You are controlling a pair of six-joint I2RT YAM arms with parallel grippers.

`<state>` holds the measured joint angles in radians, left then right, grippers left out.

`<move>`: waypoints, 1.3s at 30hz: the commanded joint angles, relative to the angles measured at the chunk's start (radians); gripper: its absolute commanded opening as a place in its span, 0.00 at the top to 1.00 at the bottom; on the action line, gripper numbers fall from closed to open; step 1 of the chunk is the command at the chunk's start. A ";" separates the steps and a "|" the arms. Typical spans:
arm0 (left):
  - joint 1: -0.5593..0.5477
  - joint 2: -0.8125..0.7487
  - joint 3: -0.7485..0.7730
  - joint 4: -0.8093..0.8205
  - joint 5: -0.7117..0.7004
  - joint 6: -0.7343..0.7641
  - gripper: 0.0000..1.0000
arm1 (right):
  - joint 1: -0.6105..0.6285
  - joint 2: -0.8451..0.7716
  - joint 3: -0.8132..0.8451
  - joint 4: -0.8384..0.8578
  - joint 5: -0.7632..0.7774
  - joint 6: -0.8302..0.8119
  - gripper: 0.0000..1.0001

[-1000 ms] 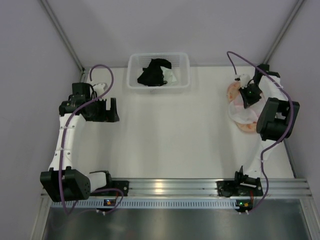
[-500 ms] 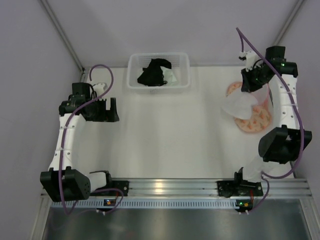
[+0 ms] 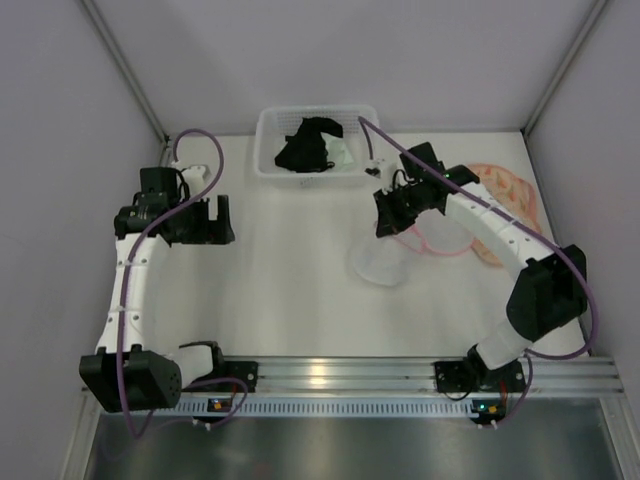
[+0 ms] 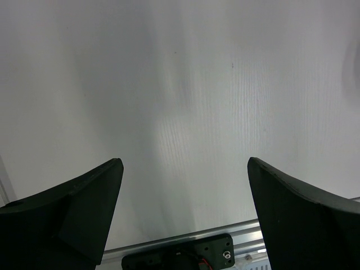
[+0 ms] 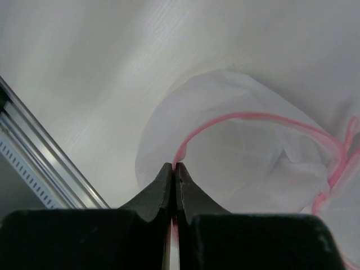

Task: Place the bra in the laundry bag and zip it closed
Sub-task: Place the laundry bag at the center of the board.

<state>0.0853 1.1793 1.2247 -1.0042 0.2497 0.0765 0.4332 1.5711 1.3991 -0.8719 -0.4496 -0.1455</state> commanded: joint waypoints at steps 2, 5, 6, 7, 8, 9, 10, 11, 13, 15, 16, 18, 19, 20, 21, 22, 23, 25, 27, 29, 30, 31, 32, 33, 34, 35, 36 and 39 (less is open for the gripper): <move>-0.001 -0.050 -0.007 -0.011 0.013 -0.011 0.02 | 0.097 0.047 -0.012 0.252 0.006 0.183 1.00; -0.001 -0.058 -0.005 -0.013 0.065 0.011 0.02 | 0.166 0.096 -0.008 0.381 -0.004 0.279 0.74; -0.002 -0.060 0.004 -0.011 0.081 0.028 0.02 | 0.200 0.113 0.003 0.402 -0.039 0.294 0.65; -0.002 -0.056 0.013 -0.011 0.115 0.037 0.02 | 0.216 0.150 0.021 0.395 -0.063 0.294 0.61; -0.002 -0.055 0.021 -0.011 0.134 0.045 0.02 | 0.229 0.164 0.062 0.378 -0.083 0.288 0.50; -0.001 -0.052 0.041 -0.011 0.151 0.063 0.02 | 0.242 0.170 0.076 0.369 -0.119 0.278 0.34; -0.001 -0.050 0.048 -0.011 0.173 0.069 0.02 | 0.242 0.164 0.086 0.355 -0.124 0.271 0.31; -0.001 -0.046 0.058 -0.010 0.225 0.078 0.02 | 0.228 0.149 0.084 0.356 -0.127 0.267 0.25; -0.001 -0.046 0.062 -0.010 0.296 0.107 0.02 | 0.196 0.088 0.063 0.370 -0.132 0.261 0.20; -0.001 -0.044 0.053 -0.007 0.393 0.134 0.02 | 0.114 0.047 0.012 0.393 -0.133 0.256 0.20; -0.002 -0.041 0.036 0.002 0.410 0.135 0.02 | 0.078 0.018 -0.008 0.399 -0.136 0.250 0.20; -0.002 -0.024 0.027 0.024 0.450 0.138 0.02 | -0.031 0.006 -0.046 0.386 -0.132 0.207 0.22; -0.001 -0.015 0.027 0.029 0.468 0.144 0.02 | -0.065 0.001 -0.055 0.375 -0.132 0.186 0.23; -0.001 0.003 0.030 0.032 0.480 0.143 0.02 | -0.095 0.000 -0.070 0.366 -0.127 0.166 0.23; -0.002 0.011 0.033 0.041 0.508 0.146 0.02 | -0.147 0.000 -0.080 0.361 -0.118 0.105 0.24; -0.002 0.020 0.044 0.050 0.519 0.146 0.02 | -0.168 0.007 -0.089 0.356 -0.104 0.075 0.24; -0.002 0.035 0.048 0.059 0.523 0.143 0.02 | -0.191 0.013 -0.100 0.355 -0.063 0.046 0.24; -0.009 0.052 0.071 0.094 0.527 0.129 0.03 | -0.197 0.047 -0.106 0.356 -0.034 -0.021 0.24; -0.018 0.078 0.094 0.111 0.520 0.115 0.05 | -0.200 0.078 -0.106 0.356 -0.014 -0.058 0.24; -0.021 0.103 0.136 0.118 0.513 0.112 0.05 | -0.202 0.119 -0.106 0.370 -0.011 -0.078 0.23; -0.025 0.111 0.151 0.118 0.510 0.114 0.06 | -0.202 0.136 -0.104 0.375 -0.009 -0.098 0.23; -0.027 0.117 0.174 0.118 0.496 0.114 0.06 | -0.200 0.167 -0.101 0.382 -0.008 -0.109 0.22; -0.030 0.131 0.185 0.118 0.490 0.115 0.06 | -0.198 0.184 -0.095 0.386 0.002 -0.117 0.22; -0.035 0.137 0.196 0.116 0.482 0.120 0.06 | -0.198 0.200 -0.091 0.387 0.008 -0.123 0.22; -0.036 0.141 0.214 0.118 0.474 0.121 0.06 | -0.200 0.234 -0.085 0.387 0.014 -0.127 0.23; -0.038 0.154 0.223 0.118 0.461 0.124 0.06 | -0.200 0.251 -0.078 0.387 0.018 -0.129 0.23; -0.038 0.161 0.234 0.118 0.454 0.124 0.06 | -0.198 0.265 -0.077 0.387 0.019 -0.135 0.24; -0.039 0.192 0.280 0.116 0.427 0.111 0.06 | -0.198 0.299 -0.091 0.407 0.028 -0.137 0.25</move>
<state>0.0513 1.3476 1.4471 -0.9344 0.6964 0.1856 0.2272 1.8641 1.2938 -0.5156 -0.4335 -0.2428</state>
